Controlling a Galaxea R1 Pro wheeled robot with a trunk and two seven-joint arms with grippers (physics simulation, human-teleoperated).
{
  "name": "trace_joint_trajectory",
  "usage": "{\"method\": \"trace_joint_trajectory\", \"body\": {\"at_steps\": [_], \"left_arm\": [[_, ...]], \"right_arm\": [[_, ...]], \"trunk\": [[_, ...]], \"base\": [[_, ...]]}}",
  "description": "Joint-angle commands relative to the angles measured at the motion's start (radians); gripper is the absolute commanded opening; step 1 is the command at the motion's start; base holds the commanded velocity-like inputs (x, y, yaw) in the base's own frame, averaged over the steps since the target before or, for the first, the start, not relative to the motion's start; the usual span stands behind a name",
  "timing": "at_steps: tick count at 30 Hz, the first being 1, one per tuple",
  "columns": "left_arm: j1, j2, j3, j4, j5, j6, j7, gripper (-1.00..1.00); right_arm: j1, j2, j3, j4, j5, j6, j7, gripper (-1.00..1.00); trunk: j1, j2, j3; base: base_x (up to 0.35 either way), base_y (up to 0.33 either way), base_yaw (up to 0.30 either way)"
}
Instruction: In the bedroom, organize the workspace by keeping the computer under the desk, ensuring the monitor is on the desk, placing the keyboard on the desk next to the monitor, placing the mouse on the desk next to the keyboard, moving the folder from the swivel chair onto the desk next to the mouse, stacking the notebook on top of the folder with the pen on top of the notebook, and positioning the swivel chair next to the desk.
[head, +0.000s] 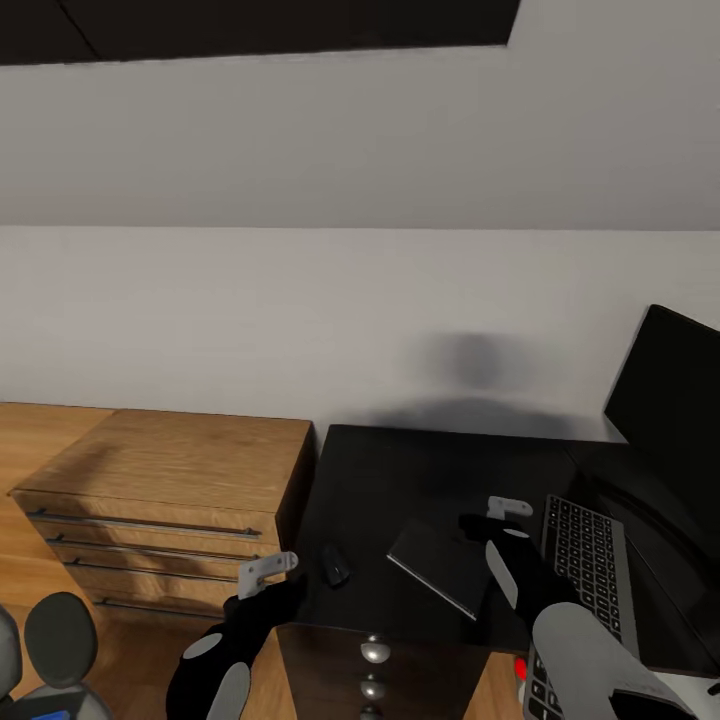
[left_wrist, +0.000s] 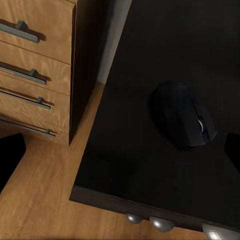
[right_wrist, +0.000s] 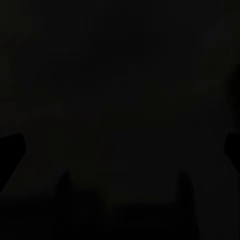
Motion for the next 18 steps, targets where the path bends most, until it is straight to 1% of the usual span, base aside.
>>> {"method": "trace_joint_trajectory", "body": {"at_steps": [1, 18], "left_arm": [[-0.001, 0.0, -0.001, -0.001, 0.011, 0.002, 0.01, 1.0], [-0.001, 0.0, -0.001, -0.001, 0.011, 0.002, 0.01, 1.0]], "right_arm": [[0.0, 0.001, -0.004, -0.002, 0.002, 0.006, -0.001, 1.0], [0.0, 0.004, -0.003, -0.001, 0.002, 0.005, 0.001, 1.0]], "trunk": [[0.0, -0.001, -0.001], [0.0, -0.001, -0.001]], "base": [[0.0, -0.009, 0.0], [0.0, -0.001, 0.0]]}}
